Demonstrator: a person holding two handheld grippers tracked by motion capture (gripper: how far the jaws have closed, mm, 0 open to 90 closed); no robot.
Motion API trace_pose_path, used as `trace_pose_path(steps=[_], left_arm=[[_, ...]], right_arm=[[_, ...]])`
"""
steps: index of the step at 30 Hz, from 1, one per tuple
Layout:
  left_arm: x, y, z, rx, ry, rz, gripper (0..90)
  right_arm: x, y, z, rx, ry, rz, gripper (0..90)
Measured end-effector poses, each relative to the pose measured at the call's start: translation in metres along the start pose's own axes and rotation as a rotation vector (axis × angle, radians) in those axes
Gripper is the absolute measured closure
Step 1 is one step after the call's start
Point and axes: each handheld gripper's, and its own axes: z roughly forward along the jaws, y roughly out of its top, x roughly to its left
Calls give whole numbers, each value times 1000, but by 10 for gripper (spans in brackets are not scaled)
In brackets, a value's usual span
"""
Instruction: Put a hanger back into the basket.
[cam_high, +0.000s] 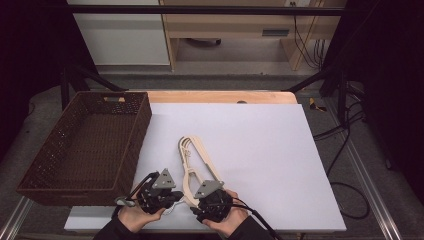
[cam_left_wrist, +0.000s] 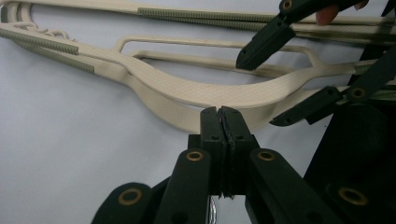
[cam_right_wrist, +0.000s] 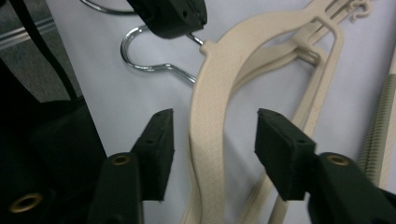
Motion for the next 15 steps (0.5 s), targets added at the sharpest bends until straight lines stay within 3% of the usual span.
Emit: trace_pose_path(steps=[9, 13, 14, 15], left_arm=[[-1, 0, -2, -6, -6, -25, 885], [-1, 1, -3, -22, -6, -33, 881], [-1, 1, -4, -46, -4, -40, 875], [-1, 1, -6, -72, -1, -50, 801]], right_arm=[[7, 1, 3, 25, -37, -33, 736], [8, 1, 1, 26, -42, -45, 744], [9, 1, 1, 23, -50, -43, 746], [8, 1, 0, 27, -47, -48, 746]])
